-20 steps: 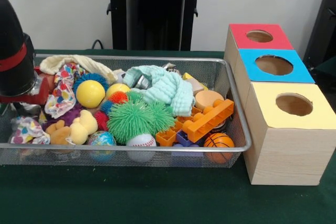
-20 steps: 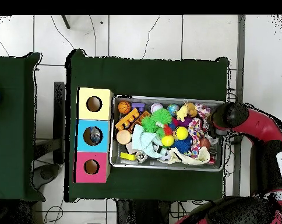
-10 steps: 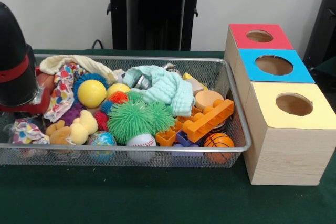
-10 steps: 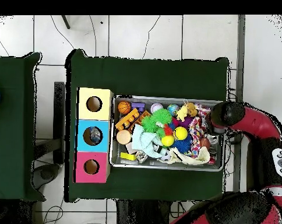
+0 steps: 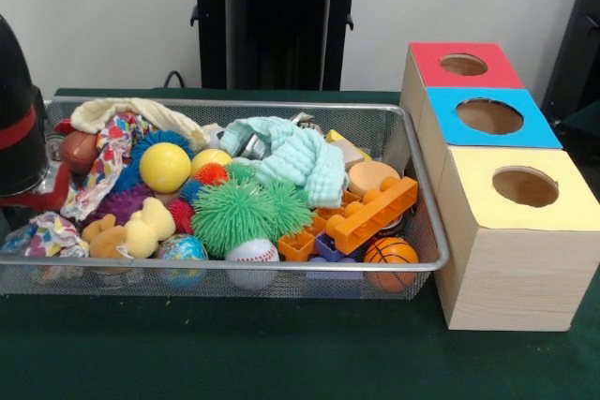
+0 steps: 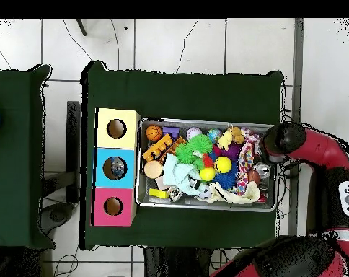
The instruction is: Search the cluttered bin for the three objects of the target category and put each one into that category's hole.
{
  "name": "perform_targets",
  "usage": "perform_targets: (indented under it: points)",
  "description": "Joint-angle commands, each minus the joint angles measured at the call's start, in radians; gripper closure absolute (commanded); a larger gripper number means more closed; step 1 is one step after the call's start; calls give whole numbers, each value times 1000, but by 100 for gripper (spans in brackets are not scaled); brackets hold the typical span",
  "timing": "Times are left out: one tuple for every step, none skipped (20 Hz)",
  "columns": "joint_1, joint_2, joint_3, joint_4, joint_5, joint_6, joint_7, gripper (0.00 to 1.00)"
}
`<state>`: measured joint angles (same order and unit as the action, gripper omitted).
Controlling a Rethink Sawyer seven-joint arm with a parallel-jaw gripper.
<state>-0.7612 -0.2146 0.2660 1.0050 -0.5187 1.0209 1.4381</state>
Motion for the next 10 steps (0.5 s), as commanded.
perform_targets:
  points:
    - [1, 26, 70, -64, -79, -18, -307, 0]
    - [2, 28, 69, -76, -83, -16, -305, 0]
    - [4, 29, 68, -84, -87, -14, -308, 0]
    - [8, 31, 64, -100, -98, -15, -312, 0]
    - [9, 33, 62, -110, -102, -13, -314, 0]
    - [12, 35, 58, -125, -112, -15, -319, 0]
    - [13, 36, 56, -134, -115, -17, -317, 0]
    - [13, 38, 53, -143, -118, -19, -316, 0]
    - [14, 40, 53, -148, -120, -23, -315, 0]
    - [15, 45, 55, -159, -123, -30, -314, 0]
